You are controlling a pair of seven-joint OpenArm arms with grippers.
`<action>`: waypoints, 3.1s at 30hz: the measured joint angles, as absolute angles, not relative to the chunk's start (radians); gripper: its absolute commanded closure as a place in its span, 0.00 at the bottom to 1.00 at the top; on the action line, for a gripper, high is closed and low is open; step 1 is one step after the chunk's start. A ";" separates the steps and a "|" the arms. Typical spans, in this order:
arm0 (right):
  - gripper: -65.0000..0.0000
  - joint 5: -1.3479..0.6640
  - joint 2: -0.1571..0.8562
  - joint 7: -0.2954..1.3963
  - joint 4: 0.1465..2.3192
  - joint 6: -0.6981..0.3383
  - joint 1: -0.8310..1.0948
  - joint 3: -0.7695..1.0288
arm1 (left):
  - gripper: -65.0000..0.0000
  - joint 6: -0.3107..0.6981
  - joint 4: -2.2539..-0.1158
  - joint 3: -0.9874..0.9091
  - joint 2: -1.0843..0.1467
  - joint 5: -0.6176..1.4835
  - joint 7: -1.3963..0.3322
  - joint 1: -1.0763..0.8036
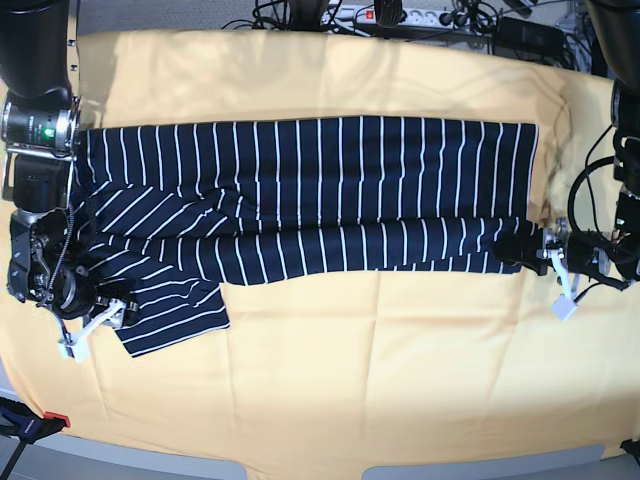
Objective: Fold the T-shirt properly
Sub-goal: 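Regrasp the collar end with the right gripper and tuck it inward, then open the left gripper and lift it away from the hem end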
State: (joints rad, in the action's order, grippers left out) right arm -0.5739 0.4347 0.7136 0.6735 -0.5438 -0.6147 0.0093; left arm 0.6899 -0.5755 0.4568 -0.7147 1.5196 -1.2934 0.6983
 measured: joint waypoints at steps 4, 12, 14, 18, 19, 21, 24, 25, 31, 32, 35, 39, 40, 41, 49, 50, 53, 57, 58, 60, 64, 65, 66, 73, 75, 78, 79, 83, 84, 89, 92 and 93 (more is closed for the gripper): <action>0.37 -0.603 0.423 0.716 0.673 -0.614 -0.615 0.009 | 0.54 0.690 -0.575 0.457 -0.715 1.520 -1.290 0.698; 0.79 -0.639 0.421 0.738 0.673 -0.689 -0.615 0.009 | 0.54 0.690 -0.575 0.457 -0.715 1.520 -1.290 0.698; 1.00 -0.638 0.421 0.745 0.673 -0.690 -0.615 0.009 | 0.54 0.690 -0.575 0.457 -0.715 1.520 -1.290 0.698; 1.00 -0.646 0.440 0.746 0.673 -0.690 -0.621 0.009 | 0.54 0.690 -0.575 0.457 -0.715 1.518 -1.260 0.698; 1.00 -0.673 0.446 0.755 0.674 -0.690 -0.621 0.009 | 0.54 0.690 -0.575 0.458 -0.715 1.514 -1.243 0.698; 1.00 -0.742 0.461 0.814 0.688 -0.690 -0.619 0.009 | 0.54 0.690 -0.575 0.458 -0.715 1.511 -1.236 0.698; 1.00 -0.871 0.488 0.924 0.738 -0.690 -0.612 0.009 | 0.54 0.690 -0.575 0.458 -0.715 1.511 -1.230 0.698; 1.00 -0.910 0.499 0.954 0.766 -0.690 -0.610 0.008 | 0.54 0.690 -0.575 0.458 -0.715 1.511 -1.230 0.698; 1.00 -1.078 0.562 1.059 1.023 -0.692 -0.480 0.007 | 0.54 0.691 -0.574 0.458 -0.716 1.511 -1.226 0.698; 1.00 -1.082 0.570 1.066 1.070 -0.693 -0.441 0.007 | 0.54 0.692 -0.574 0.458 -0.716 1.511 -1.226 0.698; 1.00 -1.085 0.595 1.073 1.217 -0.693 -0.325 0.002 | 0.54 0.692 -0.575 0.458 -0.716 1.511 -1.226 0.698; 1.00 -1.135 0.661 1.075 1.420 -0.693 -0.196 0.002 | 0.54 0.692 -0.574 0.458 -0.716 1.510 -1.223 0.700; 1.00 -1.157 0.683 1.077 1.474 -0.693 -0.169 0.002 | 0.54 0.692 -0.574 0.458 -0.716 1.505 -1.223 0.701; 1.00 -1.168 0.701 1.078 1.528 -0.693 -0.144 0.004 | 0.54 0.692 -0.574 0.458 -0.716 1.503 -1.223 0.704; 1.00 -1.187 0.765 1.143 1.853 -0.693 0.017 0.002 | 0.54 0.691 -0.572 0.458 -0.716 1.500 -1.223 0.707; 1.00 -1.186 0.772 1.145 1.877 -0.693 0.031 0.002 | 0.54 0.690 -0.572 0.458 -0.716 1.500 -1.223 0.707; 1.00 -1.187 0.781 1.184 1.934 -0.693 0.068 0.003 | 0.54 0.690 -0.573 0.458 -0.715 1.500 -1.223 0.707; 1.00 -1.195 0.781 1.251 1.959 -0.693 0.120 0.003 | 0.54 0.690 -0.572 0.458 -0.721 1.501 -1.223 0.707; 1.00 -1.194 0.781 1.278 1.959 -0.693 0.129 0.003 | 0.54 0.690 -0.572 0.456 -0.724 1.501 -1.223 0.707; 1.00 -1.192 0.781 1.331 1.958 -0.693 0.150 0.003 | 0.54 0.690 -0.572 0.436 -0.732 1.488 -1.229 0.706; 1.00 -1.138 0.780 1.362 1.958 -0.694 0.166 0.003 | 0.54 0.686 -0.567 0.346 -0.757 1.465 -1.236 0.701; 1.00 -1.109 0.780 1.361 1.958 -0.694 0.163 0.003 | 0.54 0.686 -0.567 0.320 -0.762 1.465 -1.239 0.700; 1.00 -1.082 0.781 1.357 1.958 -0.694 0.163 0.003 | 0.54 0.686 -0.567 0.294 -0.765 1.462 -1.240 0.701; 0.53 -0.889 0.777 1.213 1.937 -0.694 0.165 0.003 | 0.54 0.686 -0.567 0.130 -0.788 1.461 -1.312 0.703; 0.42 -0.853 0.771 1.206 1.916 -0.697 0.166 0.003 | 0.54 0.686 -0.567 0.100 -0.810 1.459 -1.319 0.704; 0.42 -0.761 0.771 1.208 1.896 -0.697 0.166 0.003 | 0.54 0.686 -0.567 0.065 -0.843 1.459 -1.315 0.704; 0.42 -0.752 0.775 1.208 1.896 -0.697 0.166 0.003 | 0.54 0.686 -0.567 0.054 -0.853 1.459 -1.318 0.704; 0.42 -0.833 0.801 1.214 1.951 -0.697 0.166 0.003 | 0.54 0.686 -0.567 0.016 -0.908 1.459 -1.317 0.704; 0.42 -0.876 0.802 1.211 1.977 -0.697 0.166 0.007 | 0.54 0.686 -0.567 0.010 -0.924 1.459 -1.318 0.704; 0.42 -0.902 0.798 1.211 2.076 -0.699 0.165 0.067 | 0.54 0.679 -0.567 -0.001 -0.996 1.459 -1.318 0.704; 0.42 -0.787 0.799 1.229 2.075 -0.681 0.166 0.115 | 0.54 0.673 -0.567 -0.001 -1.037 1.459 -1.319 0.705; 0.42 -0.770 0.801 1.224 2.075 -0.639 0.166 0.126 | 0.54 0.673 -0.567 -0.001 -1.049 1.459 -1.320 0.704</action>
State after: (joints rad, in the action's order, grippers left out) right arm -0.7696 0.8009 1.2236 2.0747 -0.6392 0.1658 0.1265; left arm 0.6735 -0.5667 -0.0006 -1.0492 1.4590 -1.3197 0.7044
